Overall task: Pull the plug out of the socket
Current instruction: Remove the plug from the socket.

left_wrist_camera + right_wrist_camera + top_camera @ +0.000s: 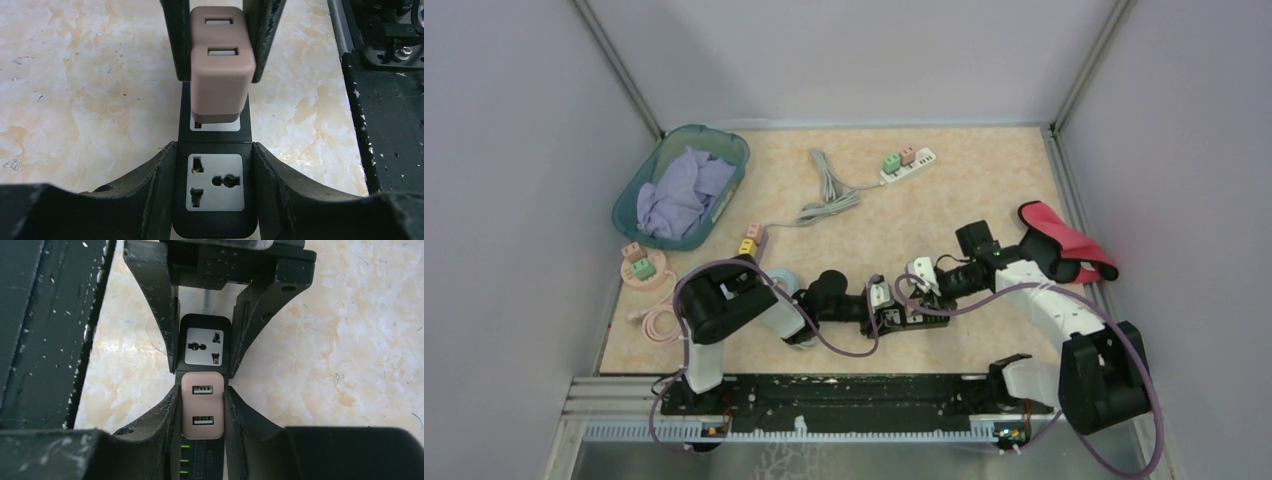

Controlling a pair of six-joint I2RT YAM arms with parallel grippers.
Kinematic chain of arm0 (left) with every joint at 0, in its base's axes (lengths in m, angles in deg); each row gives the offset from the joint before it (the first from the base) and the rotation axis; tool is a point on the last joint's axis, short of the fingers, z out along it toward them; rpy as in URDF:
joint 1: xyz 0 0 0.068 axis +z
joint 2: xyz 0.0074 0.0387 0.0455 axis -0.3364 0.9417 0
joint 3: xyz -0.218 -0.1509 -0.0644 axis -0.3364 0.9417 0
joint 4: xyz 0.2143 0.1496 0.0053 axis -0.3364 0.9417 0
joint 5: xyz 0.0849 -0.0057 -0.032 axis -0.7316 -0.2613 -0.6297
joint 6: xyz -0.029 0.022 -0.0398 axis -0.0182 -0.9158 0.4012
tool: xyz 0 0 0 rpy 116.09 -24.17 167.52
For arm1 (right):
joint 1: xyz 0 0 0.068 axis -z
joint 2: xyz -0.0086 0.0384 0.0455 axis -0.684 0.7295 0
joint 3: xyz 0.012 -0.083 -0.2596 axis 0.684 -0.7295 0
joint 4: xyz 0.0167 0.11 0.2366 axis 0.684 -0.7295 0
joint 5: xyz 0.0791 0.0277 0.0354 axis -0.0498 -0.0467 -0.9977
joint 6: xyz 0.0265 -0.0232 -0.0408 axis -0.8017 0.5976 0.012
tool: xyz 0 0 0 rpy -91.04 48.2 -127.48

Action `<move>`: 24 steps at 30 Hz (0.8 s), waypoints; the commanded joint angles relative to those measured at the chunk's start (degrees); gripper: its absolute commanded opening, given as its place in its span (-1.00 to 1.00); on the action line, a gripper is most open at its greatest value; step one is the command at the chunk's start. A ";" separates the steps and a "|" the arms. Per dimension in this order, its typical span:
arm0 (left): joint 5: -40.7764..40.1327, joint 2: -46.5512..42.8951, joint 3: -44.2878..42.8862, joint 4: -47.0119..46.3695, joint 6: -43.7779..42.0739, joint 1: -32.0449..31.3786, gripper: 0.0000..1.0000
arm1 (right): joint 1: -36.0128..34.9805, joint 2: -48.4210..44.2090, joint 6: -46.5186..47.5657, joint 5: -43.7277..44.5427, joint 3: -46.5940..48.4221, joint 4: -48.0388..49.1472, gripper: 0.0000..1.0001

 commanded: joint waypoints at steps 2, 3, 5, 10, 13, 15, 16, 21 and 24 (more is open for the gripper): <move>-0.67 1.32 0.05 3.25 0.75 0.95 -0.99 | 0.94 -2.64 -1.30 -5.57 3.76 -4.40 -1.00; -0.73 1.27 -0.03 3.37 0.78 0.95 -0.99 | 1.03 -2.88 -1.30 -5.85 3.77 -4.55 -1.00; -0.76 1.40 -0.03 3.48 0.77 0.95 -0.99 | 1.19 -3.29 -1.30 -6.14 3.86 -4.58 -1.00; -1.17 1.21 -0.07 3.57 0.81 0.95 -0.99 | 2.06 -3.98 -2.20 -6.75 4.65 -4.86 -1.00; -1.43 1.03 0.01 3.58 0.87 0.95 -0.99 | 2.93 -4.41 -3.22 -6.79 5.34 -4.92 -1.00; -1.58 0.95 0.10 3.58 0.85 0.91 -0.98 | 3.78 -5.02 -3.88 -7.02 5.67 -4.89 -1.00; -1.69 0.91 0.10 3.56 0.94 0.95 -0.98 | 4.18 -5.28 -3.98 -7.21 5.70 -4.89 -1.00; -1.85 0.93 -0.07 3.66 1.01 0.95 -0.96 | 6.29 -6.69 -4.45 -8.30 5.62 -4.54 -1.00; -1.97 0.82 -0.07 3.62 1.22 0.95 -0.96 | 7.24 -7.16 -6.58 -8.81 5.62 -3.31 -1.00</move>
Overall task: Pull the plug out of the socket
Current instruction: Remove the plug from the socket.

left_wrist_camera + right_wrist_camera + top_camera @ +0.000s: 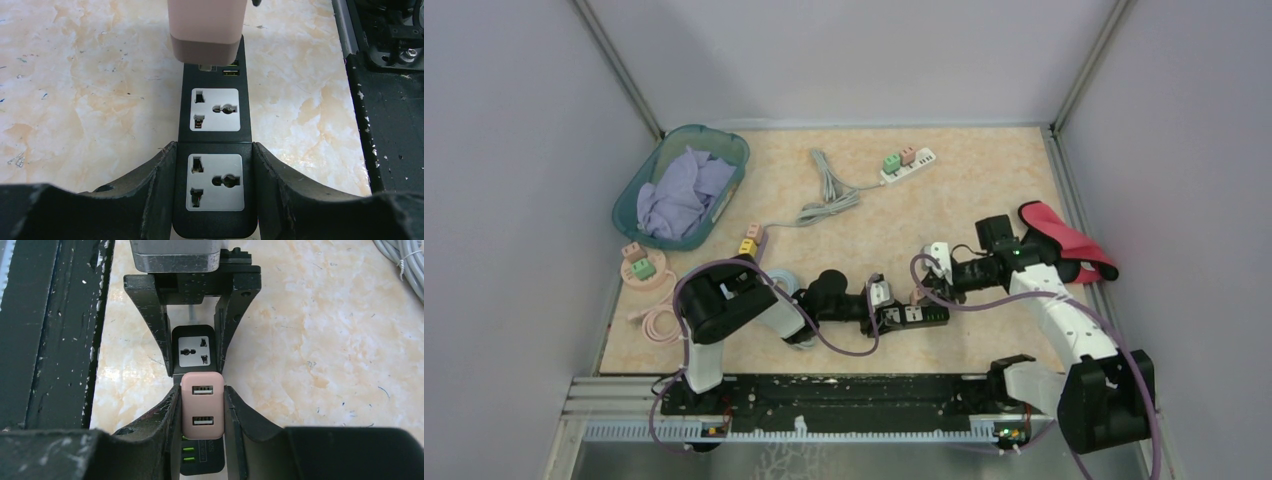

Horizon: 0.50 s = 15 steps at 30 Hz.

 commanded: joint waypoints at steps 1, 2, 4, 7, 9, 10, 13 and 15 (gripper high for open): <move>-1.35 0.73 -0.01 3.62 0.87 0.63 -0.96 | 1.49 -1.93 -3.28 -4.18 2.59 2.50 -1.00; -1.35 0.72 -0.01 3.62 0.93 0.67 -0.96 | 1.80 -2.09 -4.51 -4.13 2.62 3.21 -1.00; -1.44 0.63 -0.01 3.65 1.05 0.67 -0.95 | 2.39 -2.12 -6.73 -3.91 2.85 4.37 -1.00; -1.67 0.48 -0.01 3.71 1.26 0.71 -0.95 | 3.16 -2.22 -10.54 -3.64 3.21 6.50 -1.00; -2.06 0.44 -0.01 3.82 1.30 0.75 -0.95 | 3.69 -2.31 -13.20 -3.39 3.30 8.16 -1.00; -2.21 0.40 -0.01 3.90 1.34 0.76 -0.95 | 4.16 -2.39 -14.22 -3.36 3.31 8.96 -1.00; -2.42 0.31 0.07 3.91 1.38 0.82 -0.95 | 5.37 -2.50 -17.89 -3.26 3.15 11.65 -1.00; -2.49 0.27 0.10 3.91 1.43 0.84 -0.95 | 6.37 -2.73 -20.45 -2.90 3.12 13.58 -1.00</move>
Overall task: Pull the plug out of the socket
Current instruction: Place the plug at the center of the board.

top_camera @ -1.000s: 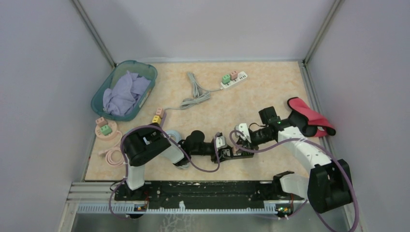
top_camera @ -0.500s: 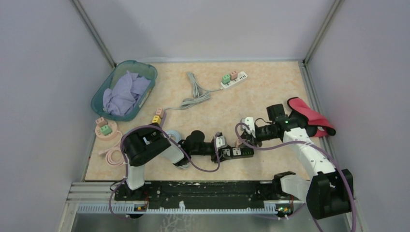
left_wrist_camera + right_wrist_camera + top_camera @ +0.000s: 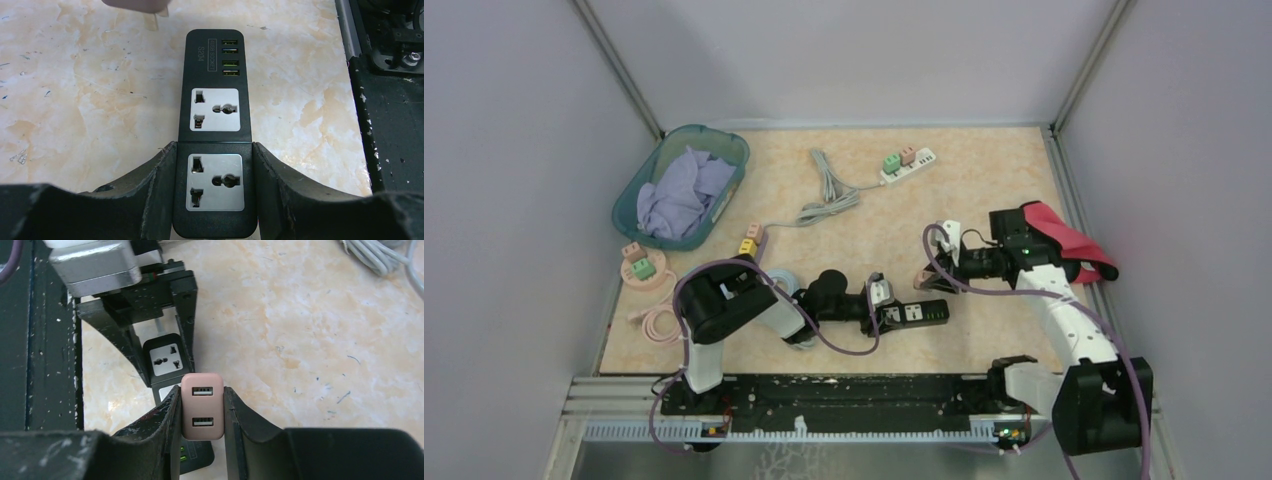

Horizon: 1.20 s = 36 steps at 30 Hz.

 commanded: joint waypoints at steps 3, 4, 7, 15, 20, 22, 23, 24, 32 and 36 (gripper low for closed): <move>-1.77 0.28 0.19 3.88 0.93 0.93 -0.95 | 3.93 -2.10 -11.27 -1.09 2.40 9.91 -1.00; -1.69 0.25 0.27 3.91 1.02 0.93 -0.95 | 4.81 -2.22 -12.87 -0.99 2.14 11.06 -1.00; -1.68 0.29 0.45 3.67 1.01 0.93 -0.95 | 6.98 -2.65 -16.72 -1.02 1.55 14.49 -1.00; -1.60 0.11 1.05 3.30 1.18 1.02 -0.95 | 9.42 -2.51 -27.90 3.85 0.16 24.25 -1.00; -1.58 -0.05 1.24 3.05 1.29 1.10 -0.95 | 9.90 -1.04 -33.89 9.25 0.79 28.14 -1.00; -1.66 -0.08 1.23 2.97 1.32 1.11 -0.94 | 9.94 -0.30 -34.50 9.22 1.86 28.17 -1.00; -1.68 -0.06 1.24 2.98 1.30 1.11 -0.95 | 9.95 0.02 -34.94 9.07 2.46 28.28 -1.00; -1.68 -0.06 1.17 2.97 1.29 1.11 -0.95 | 9.97 0.44 -35.21 8.86 3.00 28.38 -1.00; -1.85 -0.27 1.16 3.07 1.35 1.18 -0.95 | 10.89 7.18 -38.39 8.31 9.10 30.15 -1.00; -1.85 -0.16 1.07 3.10 1.42 1.19 -0.95 | 11.48 12.15 -40.84 5.98 13.51 30.15 -1.00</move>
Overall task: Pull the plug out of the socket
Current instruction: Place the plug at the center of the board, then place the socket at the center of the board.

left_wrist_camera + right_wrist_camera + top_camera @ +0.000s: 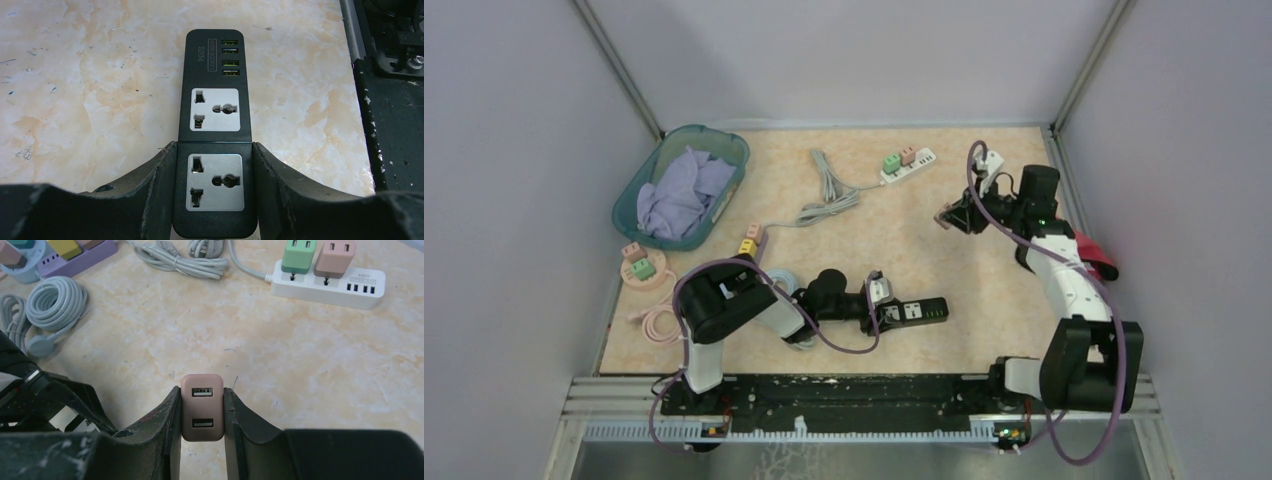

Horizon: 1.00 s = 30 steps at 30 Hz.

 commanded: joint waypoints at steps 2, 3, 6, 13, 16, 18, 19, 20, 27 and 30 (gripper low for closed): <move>-1.46 -0.26 0.96 3.25 0.60 0.80 -0.95 | 0.96 5.84 -5.25 -3.29 7.48 3.61 -1.00; -1.43 -0.31 0.96 3.31 0.55 0.80 -0.95 | 1.19 7.02 -6.01 -3.51 8.34 3.90 -1.00; -1.42 -0.38 0.95 3.38 0.59 0.80 -0.95 | 1.95 10.53 -9.07 -4.26 10.20 5.74 -1.00; -1.39 -0.52 0.96 3.47 0.62 0.88 -0.95 | 4.80 18.06 -18.39 -5.24 13.32 14.71 -1.00; -1.46 -0.51 0.88 3.43 0.60 0.89 -0.95 | 5.28 21.69 -19.50 -3.58 14.93 15.61 -1.00; -1.51 -0.49 0.87 3.47 0.61 0.89 -0.95 | 5.47 23.67 -20.62 -2.29 15.64 16.59 -1.00; -1.50 -0.47 0.87 3.42 0.59 0.89 -0.95 | 5.56 26.64 -21.57 -1.46 15.93 17.17 -1.00; -1.51 -0.48 0.79 3.47 0.64 0.96 -0.95 | 5.61 27.51 -22.32 -0.82 16.33 17.73 -1.00; -1.53 -1.26 0.87 4.10 0.45 0.98 -0.95 | 5.92 38.98 -28.52 3.29 23.59 15.46 -1.00; -1.49 -1.51 0.80 4.23 0.59 0.98 -0.95 | 6.05 42.58 -29.08 6.92 26.90 12.94 -1.00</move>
